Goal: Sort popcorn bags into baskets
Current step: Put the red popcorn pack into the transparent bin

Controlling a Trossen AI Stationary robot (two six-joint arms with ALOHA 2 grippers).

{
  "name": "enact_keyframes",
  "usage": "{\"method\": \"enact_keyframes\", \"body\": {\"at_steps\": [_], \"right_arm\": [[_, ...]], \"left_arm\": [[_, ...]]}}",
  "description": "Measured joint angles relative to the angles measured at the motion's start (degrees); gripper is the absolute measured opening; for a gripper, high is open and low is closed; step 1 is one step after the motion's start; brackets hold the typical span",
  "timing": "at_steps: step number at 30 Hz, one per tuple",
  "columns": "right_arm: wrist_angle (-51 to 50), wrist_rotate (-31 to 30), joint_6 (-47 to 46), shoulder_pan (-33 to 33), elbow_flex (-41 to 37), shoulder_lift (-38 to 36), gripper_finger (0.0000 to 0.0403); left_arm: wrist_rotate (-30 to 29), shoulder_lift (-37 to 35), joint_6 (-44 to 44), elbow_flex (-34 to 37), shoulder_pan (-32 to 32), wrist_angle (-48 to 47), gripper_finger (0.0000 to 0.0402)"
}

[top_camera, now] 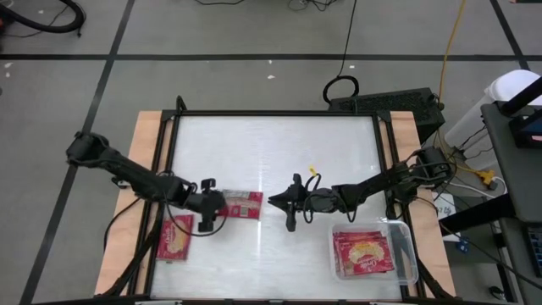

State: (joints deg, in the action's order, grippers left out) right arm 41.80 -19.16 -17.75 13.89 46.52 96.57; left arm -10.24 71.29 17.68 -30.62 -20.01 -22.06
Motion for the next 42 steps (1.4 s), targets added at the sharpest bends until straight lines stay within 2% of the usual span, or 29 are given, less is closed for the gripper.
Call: {"method": "enact_keyframes", "body": {"at_steps": [4, 10, 15, 19, 23, 30, 39, 42], "right_arm": [[0.06, -0.02, 1.83, -0.07, 0.0, 0.0, 0.0041], [0.26, -0.09, 2.4, -0.6, 0.0, 0.0, 0.0041], [0.42, -0.06, 1.54, -0.81, 0.0, 0.0, 0.0041], [0.44, -0.04, 1.22, -0.79, 0.0, 0.0, 0.0041], [0.49, -0.04, 0.87, -0.79, 0.0, 0.0, 0.0041], [4.21, -0.02, 1.42, -1.16, 0.0, 0.0, 0.0041], [4.24, -0.1, 0.49, 0.09, 0.0, 0.0, 0.0041], [-0.08, -1.17, 0.76, 0.89, 0.91, 0.0, 0.0041]], "left_arm": [[-2.1, -0.02, 5.98, 1.5, -3.96, 0.06, 0.0199], [-10.67, -0.02, 11.52, 3.9, -8.98, 2.8, 0.0209], [-10.85, -0.02, 12.36, 8.14, -10.19, 11.3, 0.0222], [-10.92, -0.11, 15.16, 10.69, -10.19, 12.43, 0.0215], [-10.81, -0.2, 12.81, 12.16, -10.25, 14.54, 0.0171], [-12.73, -0.09, 5.36, 12.55, -9.75, 16.42, 0.0017], [-13.47, -1.62, 4.46, 12.16, -7.53, 22.03, 0.0005], [-13.87, -3.28, 4.45, 11.43, -6.05, 24.49, 0.0003]]}}
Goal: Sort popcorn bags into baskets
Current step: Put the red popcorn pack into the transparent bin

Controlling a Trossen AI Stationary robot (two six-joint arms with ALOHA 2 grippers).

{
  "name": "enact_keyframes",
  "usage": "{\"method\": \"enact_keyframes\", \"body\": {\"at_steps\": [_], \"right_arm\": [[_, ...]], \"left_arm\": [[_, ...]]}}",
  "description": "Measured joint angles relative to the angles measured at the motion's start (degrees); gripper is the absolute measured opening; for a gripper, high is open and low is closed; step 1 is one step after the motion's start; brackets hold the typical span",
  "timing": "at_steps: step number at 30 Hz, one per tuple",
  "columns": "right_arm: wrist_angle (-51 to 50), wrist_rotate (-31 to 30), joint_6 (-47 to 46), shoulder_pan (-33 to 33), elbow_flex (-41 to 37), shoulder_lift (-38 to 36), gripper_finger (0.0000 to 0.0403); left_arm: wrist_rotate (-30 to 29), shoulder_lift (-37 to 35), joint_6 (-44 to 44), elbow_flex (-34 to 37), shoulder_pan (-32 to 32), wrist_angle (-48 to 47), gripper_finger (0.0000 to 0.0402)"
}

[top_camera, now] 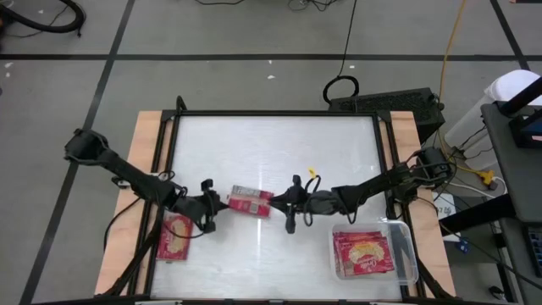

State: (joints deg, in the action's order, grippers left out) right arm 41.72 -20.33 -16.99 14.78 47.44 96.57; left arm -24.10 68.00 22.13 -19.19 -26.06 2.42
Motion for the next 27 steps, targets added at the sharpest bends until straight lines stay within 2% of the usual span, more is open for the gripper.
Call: {"method": "enact_keyframes", "body": {"at_steps": [8, 12, 17, 21, 27], "right_arm": [[-25.39, -6.14, 3.99, 0.7, 9.49, 0.0, 0.0052], [-32.15, -7.35, 5.17, -0.08, 13.17, 0.0, 0.0098], [-33.1, -5.57, 4.86, -2.2, 13.69, 0.0, 0.0168], [-33.13, -1.81, 4.22, -2.82, 13.69, 0.0, 0.0199], [-33.42, 3.24, 5.57, -2.66, 13.69, 0.16, 0.0205]], "left_arm": [[0.27, -2.73, -0.13, -0.1, 6.37, 6.93, 0.0002], [2.75, -2.73, -0.3, -0.1, 9.02, 9.4, 0.0002], [5.14, -2.73, -2.74, -0.14, 10.34, 8.64, 0.001], [7.04, -2.03, -3.15, -0.14, 9.64, 4.15, 0.0061], [4.83, 2.35, -3.73, -0.14, 7.22, 1.13, 0.0171]]}}
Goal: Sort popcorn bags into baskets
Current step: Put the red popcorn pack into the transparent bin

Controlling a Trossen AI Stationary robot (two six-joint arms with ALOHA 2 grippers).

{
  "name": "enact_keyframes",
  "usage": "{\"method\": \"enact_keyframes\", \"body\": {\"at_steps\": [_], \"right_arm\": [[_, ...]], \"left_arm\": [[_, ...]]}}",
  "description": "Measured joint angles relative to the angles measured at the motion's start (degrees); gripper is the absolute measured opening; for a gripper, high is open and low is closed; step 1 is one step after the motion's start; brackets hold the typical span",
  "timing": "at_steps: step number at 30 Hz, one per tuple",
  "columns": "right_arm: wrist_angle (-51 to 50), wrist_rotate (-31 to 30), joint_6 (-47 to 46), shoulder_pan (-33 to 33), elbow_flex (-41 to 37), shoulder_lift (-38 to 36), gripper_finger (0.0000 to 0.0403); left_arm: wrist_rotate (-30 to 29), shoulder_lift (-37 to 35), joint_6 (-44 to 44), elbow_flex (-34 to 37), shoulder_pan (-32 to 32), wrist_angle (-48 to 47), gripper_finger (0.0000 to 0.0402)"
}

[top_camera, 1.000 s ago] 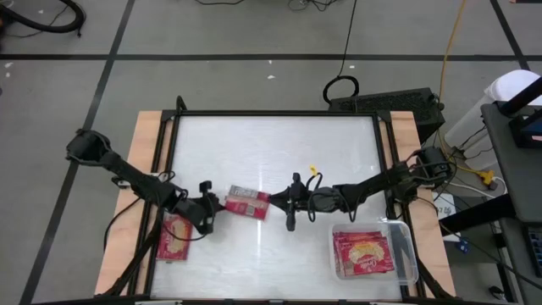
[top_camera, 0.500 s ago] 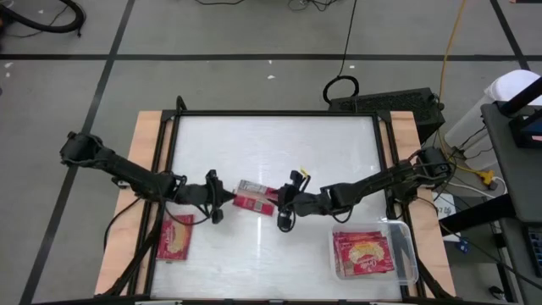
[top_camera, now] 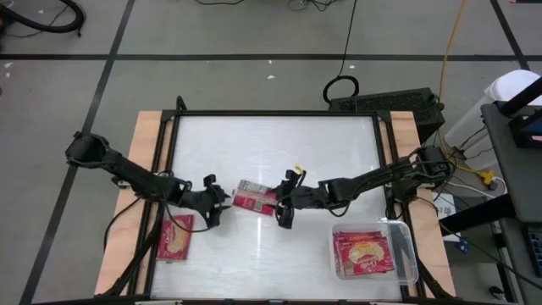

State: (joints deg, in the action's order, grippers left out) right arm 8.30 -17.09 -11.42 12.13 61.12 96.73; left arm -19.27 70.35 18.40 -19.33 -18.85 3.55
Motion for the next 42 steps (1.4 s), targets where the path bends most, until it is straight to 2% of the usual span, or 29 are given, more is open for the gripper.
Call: {"method": "enact_keyframes", "body": {"at_steps": [4, 9, 14, 17, 20, 21, 26, 32, 38, 42], "right_arm": [[0.17, 1.01, 0.98, 0.29, -0.02, 2.37, 0.0206], [3.95, 2.46, -0.7, 0.3, 0.0, 6.76, 0.0206], [9.09, 2.61, -0.27, 0.27, 0.0, 9.54, 0.0206], [9.43, 2.68, -0.28, 0.26, -0.02, 10.14, 0.0206], [9.67, 2.3, 0.27, 0.43, 0.0, 10.04, 0.0206], [9.71, 2.22, 0.49, 0.5, 0.0, 10.03, 0.0206], [8.93, 0.63, 2.22, 0.82, 0.0, 9.94, 0.0206], [5.46, -7.01, 14.12, 1.49, -0.02, 9.94, 0.0214], [4.54, -12.7, 23.9, 0.9, -0.01, 10.06, 0.0247], [3.92, -12.91, 26.1, -0.93, 0.0, 10.18, 0.026]], "left_arm": [[-0.46, 4.24, -1.77, 0.0, -0.35, 1.74, 0.0218], [-0.88, 9.31, -2.24, -0.05, 0.15, 5.64, 0.0223], [1.65, 12.84, -1.5, -0.2, 2.82, 10.21, 0.0177], [3.47, 14.16, -2.0, -0.28, 4.27, 11.27, 0.0112], [3.7, 14.77, -1.52, -0.33, 5.61, 11.37, 0.0028], [3.4, 14.79, -0.72, -0.26, 5.96, 11.71, 0.0016], [3.37, 13.18, 0.56, 0.15, 6.62, 15.93, 0.0005], [4.34, 6.91, 5.76, 0.11, 8.39, 17.8, 0.0003], [9.58, 2.51, 7.91, 0.09, 10.41, 19.05, 0.0002], [11.62, 2.07, 9.37, 0.09, 11.13, 19.05, 0.0002]]}}
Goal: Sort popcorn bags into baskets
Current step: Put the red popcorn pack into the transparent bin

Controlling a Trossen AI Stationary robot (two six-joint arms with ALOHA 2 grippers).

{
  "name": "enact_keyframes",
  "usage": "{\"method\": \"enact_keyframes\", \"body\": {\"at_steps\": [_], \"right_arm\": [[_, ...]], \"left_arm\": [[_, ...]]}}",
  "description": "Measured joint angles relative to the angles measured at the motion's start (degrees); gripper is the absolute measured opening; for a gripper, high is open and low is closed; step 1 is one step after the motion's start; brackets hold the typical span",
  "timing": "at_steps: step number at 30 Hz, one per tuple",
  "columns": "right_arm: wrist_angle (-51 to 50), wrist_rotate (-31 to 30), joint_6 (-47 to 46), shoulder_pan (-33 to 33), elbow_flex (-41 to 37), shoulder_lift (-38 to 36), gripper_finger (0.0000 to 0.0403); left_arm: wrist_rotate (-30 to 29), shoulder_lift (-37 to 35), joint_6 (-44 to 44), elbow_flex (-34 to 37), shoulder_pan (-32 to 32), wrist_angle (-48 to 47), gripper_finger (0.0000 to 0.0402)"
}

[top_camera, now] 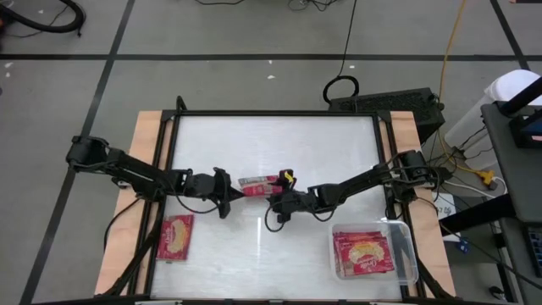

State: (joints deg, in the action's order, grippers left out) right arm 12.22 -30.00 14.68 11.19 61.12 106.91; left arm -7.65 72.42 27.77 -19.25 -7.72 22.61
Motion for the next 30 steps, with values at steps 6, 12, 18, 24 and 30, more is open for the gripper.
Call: {"method": "enact_keyframes", "body": {"at_steps": [6, 12, 18, 24, 30], "right_arm": [[-0.98, 2.68, 2.44, -2.52, -0.13, 2.0, 0.0228], [2.25, 4.57, 1.7, -3.35, -0.11, 2.86, 0.0148], [2.93, 4.44, 1.31, -3.38, -0.11, 2.86, 0.0052], [2.42, 4.28, -4.46, -3.27, -0.09, 2.49, 0.0009], [-1.02, 5.93, -14.95, -3.09, 0.0, -0.3, 0.0021]], "left_arm": [[0.31, -0.02, 1.09, 0.0, -0.01, 1.55, 0.0001], [1.91, -0.02, 0.54, -0.04, -0.03, 3.32, 0.0001], [2.16, -0.04, -0.46, -0.04, -0.05, 4.97, 0.0014], [-1.98, -0.52, -8.76, -0.04, -1.61, 7.36, 0.0069], [-2.01, -5.58, -10.22, -0.12, -2.04, 6.39, 0.0131]]}}
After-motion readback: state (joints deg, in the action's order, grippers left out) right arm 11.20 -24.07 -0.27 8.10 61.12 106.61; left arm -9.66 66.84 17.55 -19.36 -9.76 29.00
